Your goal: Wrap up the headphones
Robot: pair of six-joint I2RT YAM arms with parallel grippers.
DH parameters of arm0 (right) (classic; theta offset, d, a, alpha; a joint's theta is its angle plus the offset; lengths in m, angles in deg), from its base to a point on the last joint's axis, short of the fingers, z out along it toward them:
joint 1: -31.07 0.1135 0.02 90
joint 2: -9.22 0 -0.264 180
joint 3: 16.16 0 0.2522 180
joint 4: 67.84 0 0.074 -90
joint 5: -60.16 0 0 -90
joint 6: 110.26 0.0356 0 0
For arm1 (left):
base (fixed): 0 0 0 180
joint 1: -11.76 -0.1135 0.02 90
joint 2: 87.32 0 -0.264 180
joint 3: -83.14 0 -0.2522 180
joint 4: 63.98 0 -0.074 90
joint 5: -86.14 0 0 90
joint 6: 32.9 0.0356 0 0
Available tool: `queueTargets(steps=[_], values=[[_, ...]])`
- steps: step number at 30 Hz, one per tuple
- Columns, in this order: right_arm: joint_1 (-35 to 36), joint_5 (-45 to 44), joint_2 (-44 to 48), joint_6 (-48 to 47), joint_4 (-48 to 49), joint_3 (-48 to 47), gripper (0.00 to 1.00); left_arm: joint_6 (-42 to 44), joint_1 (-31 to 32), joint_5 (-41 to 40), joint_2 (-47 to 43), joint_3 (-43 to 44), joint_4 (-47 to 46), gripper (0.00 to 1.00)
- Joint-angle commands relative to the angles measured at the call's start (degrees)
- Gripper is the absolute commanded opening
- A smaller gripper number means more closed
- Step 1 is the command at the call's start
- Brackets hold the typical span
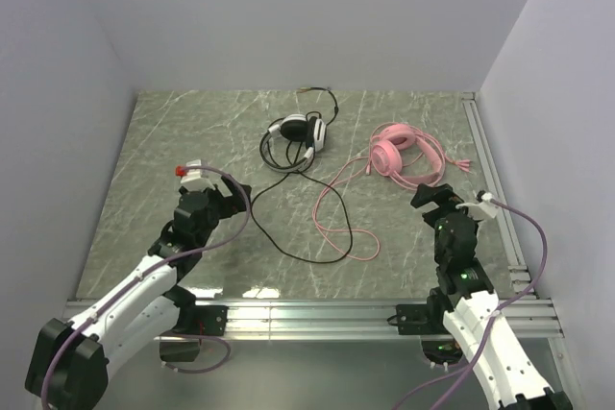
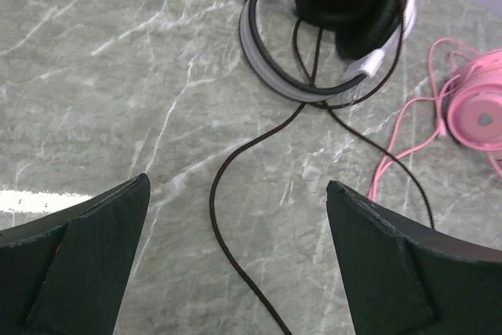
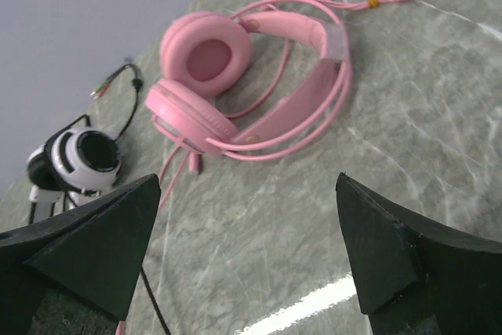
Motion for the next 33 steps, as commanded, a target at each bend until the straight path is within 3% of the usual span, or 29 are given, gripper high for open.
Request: queueTargets(steps=[1,5,9,14,21,33], values=[[-0.3,-5.1,-1.4,3.3,-0.8,-2.4,1.0,0.8,0.1,-0.9,2.4,1.4,-2.7,0.99],[-0.2,-6.1,-1.1,4.4,-1.9,-2.9,1.0,-4.7,0.0,0.5,8.7,7.6,0.8,0.99],[-0.2,-8.7,0.8,6.2,-3.7,-2.6,0.98,-12.9,0.1,-2.3,19.0,18.1,11.8,0.99],[-0.3,-8.0,3.1,6.0,-2.5,-1.0,0.96,-18.4,-0.1,-1.9,28.5,29.0,18.0,0.97],[-0.2,-8.2,2.6,6.3,-3.1,-1.5,0.95,-29.5,-0.2,-6.3,51.3,48.3,36.2,0.89],[-0.2,-6.9,0.9,6.2,-2.6,-2.0,0.95,-30.5,-0.1,-6.8,63.9,56.6,35.2,0.83]])
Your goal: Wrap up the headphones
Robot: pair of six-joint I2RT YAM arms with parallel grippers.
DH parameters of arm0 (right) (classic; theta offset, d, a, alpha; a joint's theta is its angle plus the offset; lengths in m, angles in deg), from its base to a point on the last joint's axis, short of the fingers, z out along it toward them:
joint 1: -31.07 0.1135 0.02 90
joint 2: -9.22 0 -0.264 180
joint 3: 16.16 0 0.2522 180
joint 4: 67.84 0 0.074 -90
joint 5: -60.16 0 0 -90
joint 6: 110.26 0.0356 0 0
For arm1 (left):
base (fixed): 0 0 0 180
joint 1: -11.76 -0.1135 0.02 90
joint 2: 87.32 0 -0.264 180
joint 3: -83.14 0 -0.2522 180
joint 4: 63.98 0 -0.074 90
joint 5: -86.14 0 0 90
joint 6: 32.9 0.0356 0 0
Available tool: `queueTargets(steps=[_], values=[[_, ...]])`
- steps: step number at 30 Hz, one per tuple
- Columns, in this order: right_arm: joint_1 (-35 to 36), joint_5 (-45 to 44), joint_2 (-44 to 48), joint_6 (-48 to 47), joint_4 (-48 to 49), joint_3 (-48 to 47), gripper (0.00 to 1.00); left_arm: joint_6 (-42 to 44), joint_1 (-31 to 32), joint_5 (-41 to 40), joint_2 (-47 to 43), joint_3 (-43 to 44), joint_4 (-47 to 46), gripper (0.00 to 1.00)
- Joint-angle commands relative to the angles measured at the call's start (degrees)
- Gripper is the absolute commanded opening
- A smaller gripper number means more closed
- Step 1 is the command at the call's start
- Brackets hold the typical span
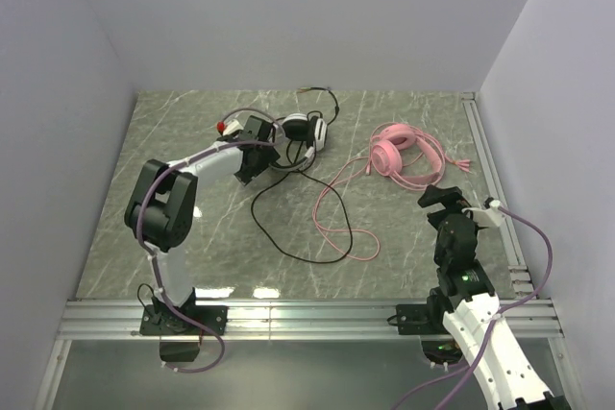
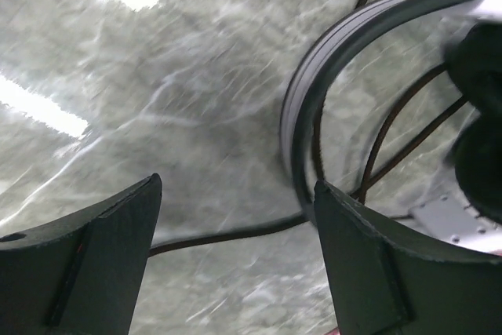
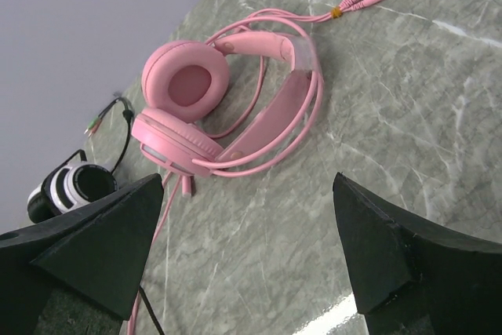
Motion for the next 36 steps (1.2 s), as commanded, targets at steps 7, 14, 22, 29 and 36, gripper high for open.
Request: queueTargets(steps=[7,14,22,29,36], values=[[-0.2,0.9,-0.2,-0.5,1.1,-1.5,0.95,-1.0,0.0,-1.5,4.5,4.8,-0.2,0.8],[-0.2,1.3,-0.4,-0.6,2.6,-1.5,0.95,-2.7,0.0,-2.3,7.3,8.3,1.5,0.69],[-0.2,1.7,0.1,-0.8,2.4,-1.5,0.95,-4.7,0.5,-3.8,12.6,16.6,7.7,0.55],[-0.2,2.2,0.8,-0.7,2.6,-1.3,0.95,-6.1,0.9,-2.9,15.9,19.6,11.6,0.47],[-0.2,2.6,0.1,-0.7,2.7,-1.5,0.94,-7.5,1.7,-4.6,14.7,18.0,12.6,0.02]])
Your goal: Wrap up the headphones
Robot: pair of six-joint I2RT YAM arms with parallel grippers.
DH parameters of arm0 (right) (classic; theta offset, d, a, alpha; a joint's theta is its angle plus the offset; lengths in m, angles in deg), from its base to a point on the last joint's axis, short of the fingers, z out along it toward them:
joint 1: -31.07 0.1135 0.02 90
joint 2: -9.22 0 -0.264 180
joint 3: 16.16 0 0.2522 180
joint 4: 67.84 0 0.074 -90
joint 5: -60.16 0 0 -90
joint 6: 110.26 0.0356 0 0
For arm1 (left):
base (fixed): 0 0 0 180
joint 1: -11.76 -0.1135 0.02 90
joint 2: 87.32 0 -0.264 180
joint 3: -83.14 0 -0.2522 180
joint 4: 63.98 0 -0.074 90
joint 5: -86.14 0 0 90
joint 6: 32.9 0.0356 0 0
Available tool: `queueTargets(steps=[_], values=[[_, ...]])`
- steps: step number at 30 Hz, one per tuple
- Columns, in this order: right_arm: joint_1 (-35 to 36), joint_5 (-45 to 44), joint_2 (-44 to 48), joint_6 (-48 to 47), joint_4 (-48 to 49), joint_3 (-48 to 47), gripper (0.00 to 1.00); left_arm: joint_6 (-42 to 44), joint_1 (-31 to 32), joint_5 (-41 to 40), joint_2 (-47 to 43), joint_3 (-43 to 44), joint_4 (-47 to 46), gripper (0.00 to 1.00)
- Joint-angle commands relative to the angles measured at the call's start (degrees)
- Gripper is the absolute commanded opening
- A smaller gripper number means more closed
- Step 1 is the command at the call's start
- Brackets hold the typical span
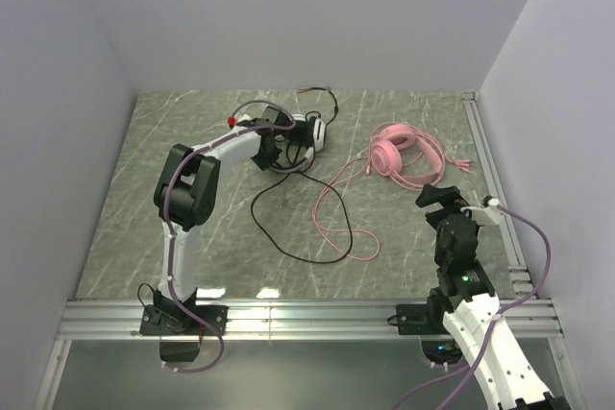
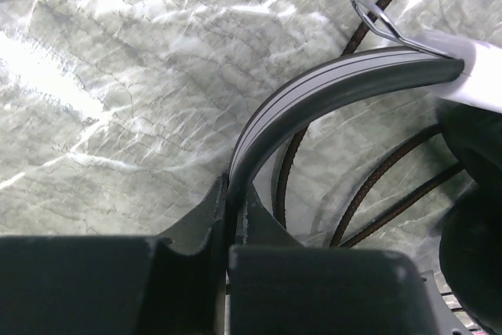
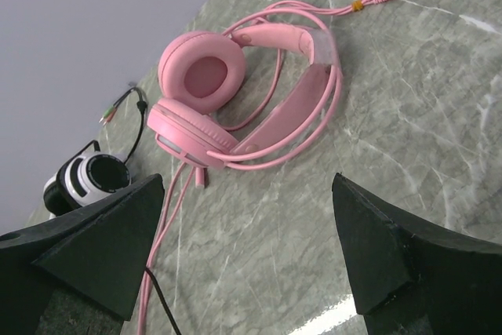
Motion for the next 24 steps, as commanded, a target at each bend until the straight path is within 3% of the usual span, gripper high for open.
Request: queueTargets(steps=[1,12,21,24], values=[[-0.2,-0.1,-0.2,-0.5,1.8,-1.5,0.94,-1.1,1.0,-2.0,-1.2,-0.4,1.8,0.01],[-0.2,3.8,-0.5,-3.6,3.1,-1.6,0.94,15.6,1.4,-0.9,-15.0,2.5,4.8,0.0],[-0.2,26.4,2.8,-13.2,14.3,2.4,0.9,26.3,1.4,6.0,-36.3,-13.5,-2.7,0.0],[-0.2,34.0,4.0,-14.5,18.3,3.8,0.9,29.2,1.4,10.8,-47.5,-19.3,-6.7,0.0]])
